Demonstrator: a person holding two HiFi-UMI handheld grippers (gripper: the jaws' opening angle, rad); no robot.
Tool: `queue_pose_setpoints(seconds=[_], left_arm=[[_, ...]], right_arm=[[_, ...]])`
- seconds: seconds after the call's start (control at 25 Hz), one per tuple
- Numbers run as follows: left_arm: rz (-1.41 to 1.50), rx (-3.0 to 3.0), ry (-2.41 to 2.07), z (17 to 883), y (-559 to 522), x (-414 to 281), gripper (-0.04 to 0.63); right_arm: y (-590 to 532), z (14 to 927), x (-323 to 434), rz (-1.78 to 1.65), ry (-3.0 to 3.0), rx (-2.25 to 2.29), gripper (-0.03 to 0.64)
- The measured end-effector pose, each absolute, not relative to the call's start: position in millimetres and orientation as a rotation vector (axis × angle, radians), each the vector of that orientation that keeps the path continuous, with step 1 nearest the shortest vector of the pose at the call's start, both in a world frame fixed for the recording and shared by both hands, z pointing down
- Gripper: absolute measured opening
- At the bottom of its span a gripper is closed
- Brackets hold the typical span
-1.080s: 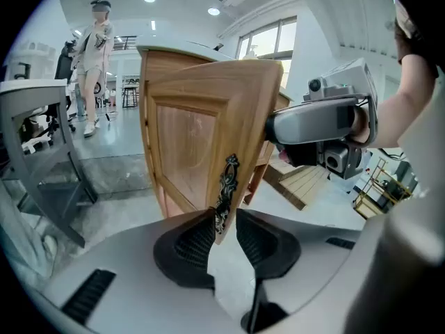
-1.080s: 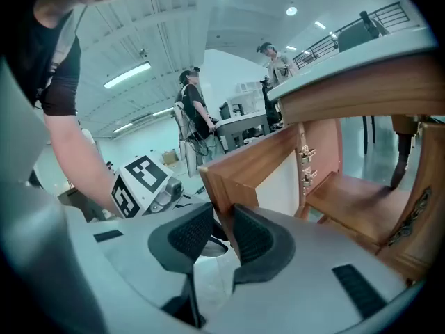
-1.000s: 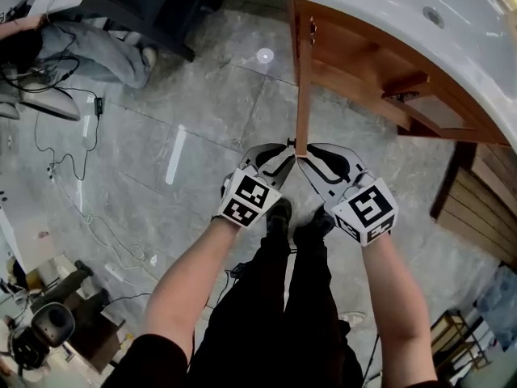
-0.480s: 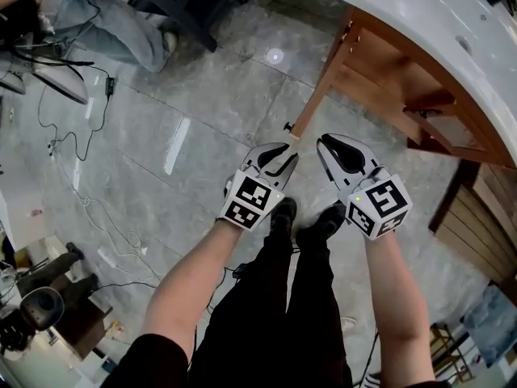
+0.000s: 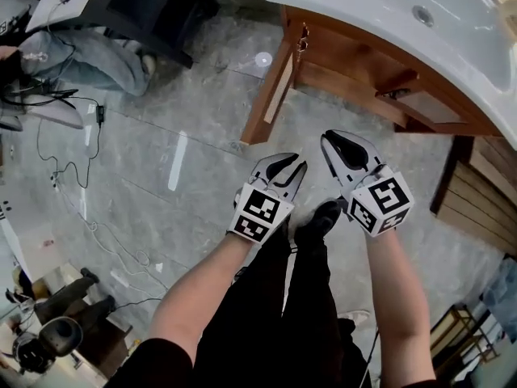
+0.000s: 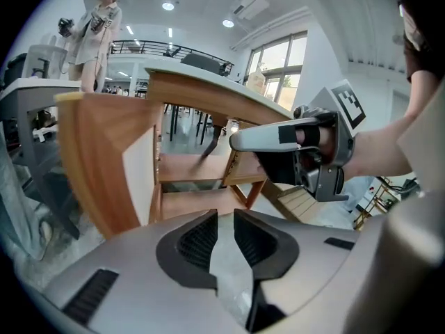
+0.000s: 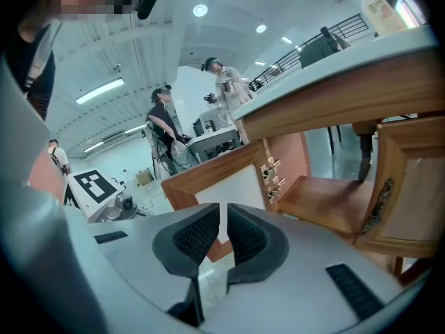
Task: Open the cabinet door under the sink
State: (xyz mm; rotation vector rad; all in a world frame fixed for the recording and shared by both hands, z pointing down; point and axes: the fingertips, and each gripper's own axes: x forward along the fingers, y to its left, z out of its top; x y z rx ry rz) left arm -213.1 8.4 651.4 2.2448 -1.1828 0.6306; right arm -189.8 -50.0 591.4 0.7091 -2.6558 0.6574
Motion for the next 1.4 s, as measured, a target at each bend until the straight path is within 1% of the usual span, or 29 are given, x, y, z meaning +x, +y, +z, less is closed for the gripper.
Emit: queue_pose_setpoints(seconds=[0.32,0.68,0.96,1.16,1.4], left_arm=[[0.693,2.308,-1.097,656.7,-46.9,-125.7,0.08],[0.65,2.334,-1.153,642.4,-127.3,-62.1,0.075],[0.659,2.381,-1.138,636.3,-167.4,-40.8,0.072],[0.666,2.42,-1.138,649.7,-199.0,-46.4,0.072],[0.677,2.408,-1.12,670.6,-211.5,-61.8,0.071]], right_arm=[[-75.3,613.7,-75.3,0.719,-2.596,0.89,0.048],[-114.3,622.2,14.5,0.712,-2.549,1.001,0.048],[-141.1,635.7,28.5,0.696,-2.505,1.056,0.064],[-168.9,661.6,17.0,0.672,-2.466,1.134,0.087],[-196.2,687.9,4.5,0.678,-2.366,1.277,0.119]])
